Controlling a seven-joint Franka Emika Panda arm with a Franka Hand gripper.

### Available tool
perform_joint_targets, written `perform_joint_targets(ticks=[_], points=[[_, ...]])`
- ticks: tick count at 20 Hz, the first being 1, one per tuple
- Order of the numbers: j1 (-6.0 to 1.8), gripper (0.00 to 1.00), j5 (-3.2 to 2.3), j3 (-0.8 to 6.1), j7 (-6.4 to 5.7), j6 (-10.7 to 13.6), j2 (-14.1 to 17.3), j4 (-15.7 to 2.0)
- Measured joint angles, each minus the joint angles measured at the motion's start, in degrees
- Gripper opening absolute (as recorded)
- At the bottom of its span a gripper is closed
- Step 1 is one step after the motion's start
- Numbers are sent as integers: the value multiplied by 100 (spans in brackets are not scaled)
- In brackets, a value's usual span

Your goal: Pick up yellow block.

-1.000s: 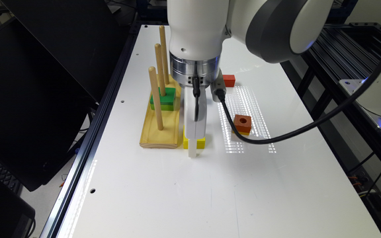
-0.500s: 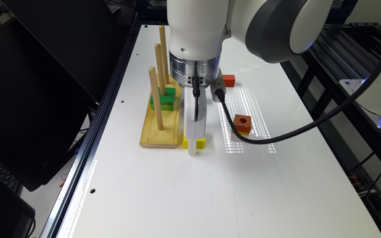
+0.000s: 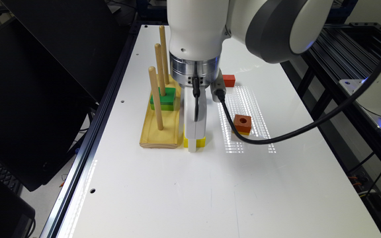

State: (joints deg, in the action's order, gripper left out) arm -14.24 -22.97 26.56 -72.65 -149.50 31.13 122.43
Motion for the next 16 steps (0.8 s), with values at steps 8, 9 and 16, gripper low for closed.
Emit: perform_joint_targets(ticks=[8, 9, 16], points=[[0, 100, 0, 0, 0, 0, 0, 0], [0, 100, 0, 0, 0, 0, 0, 0], [0, 0, 0, 0, 0, 0, 0, 0]])
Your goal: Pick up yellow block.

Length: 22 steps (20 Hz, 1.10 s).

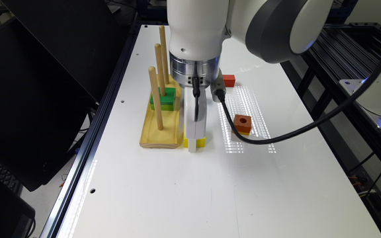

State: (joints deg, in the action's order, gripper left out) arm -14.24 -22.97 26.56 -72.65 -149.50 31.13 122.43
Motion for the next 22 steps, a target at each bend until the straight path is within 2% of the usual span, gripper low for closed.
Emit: perform_joint_targets(ticks=[14, 18, 22], points=[[-15, 0, 5, 20, 0, 6, -40, 2], [-58, 0, 50, 103, 1, 114, -230, 20], [-107, 0, 151, 213, 15, 301, -462, 43]])
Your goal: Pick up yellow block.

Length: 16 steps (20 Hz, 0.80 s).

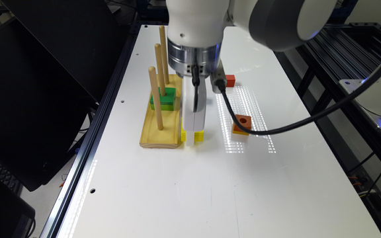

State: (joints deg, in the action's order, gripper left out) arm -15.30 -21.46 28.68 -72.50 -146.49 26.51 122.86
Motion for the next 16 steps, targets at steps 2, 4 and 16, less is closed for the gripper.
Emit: perform_joint_targets(ticks=[2, 4, 16], points=[[-44, 0, 23, 56, 3, 68, -76, 19], [-74, 0, 23, 69, 15, 70, -79, 34], [-306, 0, 482, 383, 289, 522, -669, 93]])
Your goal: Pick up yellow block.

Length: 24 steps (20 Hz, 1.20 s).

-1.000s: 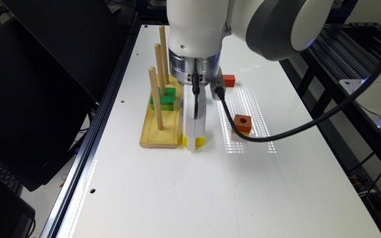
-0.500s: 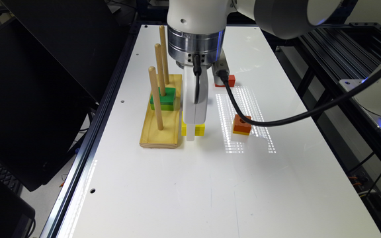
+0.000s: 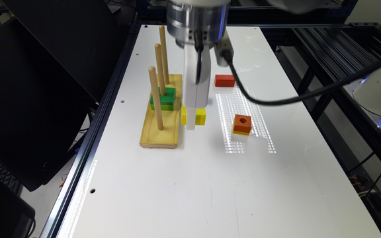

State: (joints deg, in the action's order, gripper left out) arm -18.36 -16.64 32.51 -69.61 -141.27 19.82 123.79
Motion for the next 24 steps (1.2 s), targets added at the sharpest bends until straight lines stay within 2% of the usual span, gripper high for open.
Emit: perform_joint_targets(ticks=[4, 5, 6, 8, 9, 10, 11, 12, 15, 16, 17, 18, 20, 22, 24], points=[[-33, 0, 27, 13, 32, 0, -4, 1], [-44, 0, 52, 37, 38, 30, -58, -18], [-63, 0, 124, 78, 74, 125, -157, -46], [-123, 0, 393, 176, 238, 384, -462, -63], [-146, 0, 553, 205, 342, 517, -627, -58], [-162, 0, 660, 219, 424, 599, -742, -44], [-174, 0, 727, 224, 477, 638, -808, -29], [-183, 0, 772, 222, 512, 656, -848, -11], [-199, 0, 786, 224, 537, 657, -848, -15], [-201, 0, 804, 229, 545, 690, -878, -49], [-202, 0, 847, 238, 568, 775, -937, -99], [-204, 0, 917, 248, 605, 898, -1021, -159], [-210, 0, 1126, 254, 748, 1157, -1255, -228], [-223, 0, 1265, 255, 843, 1289, -1417, -232], [-232, 0, 1311, 256, 883, 1329, -1467, -231]])
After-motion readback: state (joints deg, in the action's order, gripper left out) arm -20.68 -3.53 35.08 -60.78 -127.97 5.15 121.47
